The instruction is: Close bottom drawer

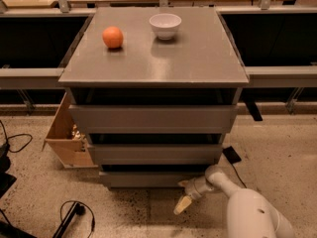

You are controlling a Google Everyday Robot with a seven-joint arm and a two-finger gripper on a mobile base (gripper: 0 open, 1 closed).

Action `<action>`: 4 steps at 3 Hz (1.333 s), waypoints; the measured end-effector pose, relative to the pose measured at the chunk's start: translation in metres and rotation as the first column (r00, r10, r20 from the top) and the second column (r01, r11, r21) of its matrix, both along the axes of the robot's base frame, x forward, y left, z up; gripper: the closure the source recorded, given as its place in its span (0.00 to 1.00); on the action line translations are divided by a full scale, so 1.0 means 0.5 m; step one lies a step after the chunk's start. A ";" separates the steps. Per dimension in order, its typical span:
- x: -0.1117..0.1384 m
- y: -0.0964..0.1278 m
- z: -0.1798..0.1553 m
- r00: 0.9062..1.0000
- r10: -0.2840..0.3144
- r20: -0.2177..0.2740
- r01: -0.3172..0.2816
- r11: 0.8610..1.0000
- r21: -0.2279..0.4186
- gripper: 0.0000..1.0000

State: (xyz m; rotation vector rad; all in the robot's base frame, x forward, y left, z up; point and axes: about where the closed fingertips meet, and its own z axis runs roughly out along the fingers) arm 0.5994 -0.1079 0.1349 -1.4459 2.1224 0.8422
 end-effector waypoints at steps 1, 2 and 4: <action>0.000 0.000 0.000 1.000 0.000 0.000 0.000 1.000 0.000 0.19; 0.013 0.008 0.007 1.000 0.006 0.027 -0.005 1.000 -0.004 0.42; 0.103 0.044 0.013 0.991 -0.050 0.122 0.062 0.994 -0.095 0.96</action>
Offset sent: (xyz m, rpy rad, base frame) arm 0.0206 0.0052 0.0142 -0.0137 -0.0778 0.0071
